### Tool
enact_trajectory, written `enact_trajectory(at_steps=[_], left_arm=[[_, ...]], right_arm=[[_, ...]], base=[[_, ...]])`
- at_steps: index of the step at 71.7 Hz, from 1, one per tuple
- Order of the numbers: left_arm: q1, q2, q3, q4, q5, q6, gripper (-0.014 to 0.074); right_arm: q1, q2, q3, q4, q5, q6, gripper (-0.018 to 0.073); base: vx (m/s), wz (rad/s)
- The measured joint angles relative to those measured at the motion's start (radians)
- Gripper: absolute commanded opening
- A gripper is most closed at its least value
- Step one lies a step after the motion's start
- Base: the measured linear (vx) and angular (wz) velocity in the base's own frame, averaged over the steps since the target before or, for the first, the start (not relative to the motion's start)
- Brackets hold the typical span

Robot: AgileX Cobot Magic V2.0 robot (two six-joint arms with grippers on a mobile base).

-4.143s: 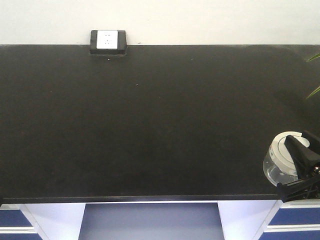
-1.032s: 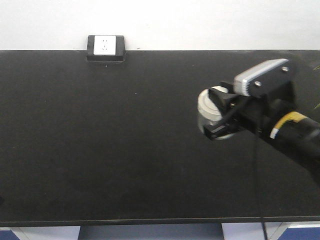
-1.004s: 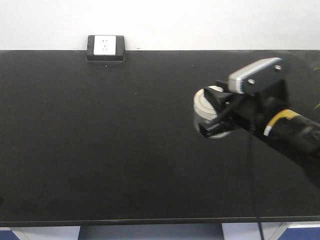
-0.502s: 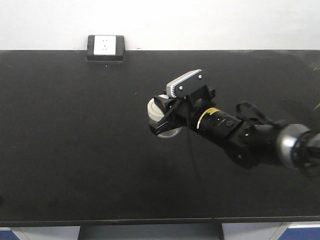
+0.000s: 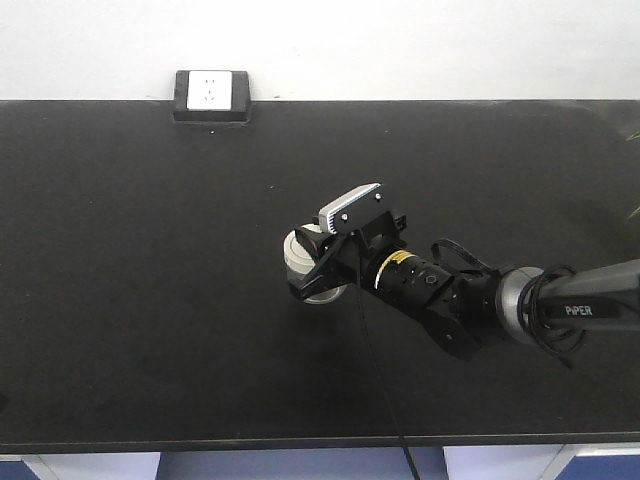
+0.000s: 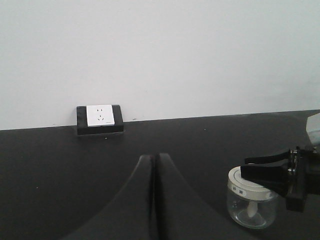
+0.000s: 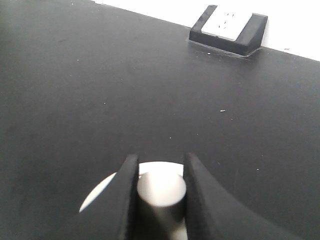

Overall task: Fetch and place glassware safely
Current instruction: 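Extend the right arm carrying the jar toward the bench center, then lower the jar onto the black bench top and open the right gripper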

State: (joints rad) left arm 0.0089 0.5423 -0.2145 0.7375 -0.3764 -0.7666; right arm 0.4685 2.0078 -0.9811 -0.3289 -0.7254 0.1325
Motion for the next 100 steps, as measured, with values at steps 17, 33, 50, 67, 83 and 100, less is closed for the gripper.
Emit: enact_trajectory(at_steps=[17, 33, 50, 67, 83, 100], left_arm=[[0.0, 0.0, 0.0, 0.0, 0.0, 0.0, -0.0007], [0.0, 0.0, 0.0, 0.0, 0.0, 0.0, -0.0007], [0.0, 0.0, 0.0, 0.0, 0.0, 0.0, -0.0007], [0.0, 0.0, 0.0, 0.0, 0.0, 0.0, -0.0007], [0.0, 0.0, 0.0, 0.0, 0.0, 0.0, -0.0007], [0.0, 0.0, 0.0, 0.0, 0.0, 0.0, -0.0007]], right_arm=[[0.0, 0.002, 0.0, 0.0, 0.0, 0.0, -0.0001], [0.0, 0.031, -0.002, 0.0, -0.008, 0.0, -0.0001], [0.0, 0.036, -0.007, 0.002, -0.016, 0.0, 0.0041], [0.0, 0.036, -0.007, 0.002, -0.019, -0.001, 0.0301], [0.0, 0.036, -0.007, 0.002, -0.035, -0.001, 0.0624], [0.0, 0.036, -0.007, 0.002, -0.038, -0.001, 0.0715]], base=[[0.0, 0.0], [0.0, 0.0], [0.0, 0.0], [0.0, 0.0], [0.0, 0.0], [0.0, 0.0]])
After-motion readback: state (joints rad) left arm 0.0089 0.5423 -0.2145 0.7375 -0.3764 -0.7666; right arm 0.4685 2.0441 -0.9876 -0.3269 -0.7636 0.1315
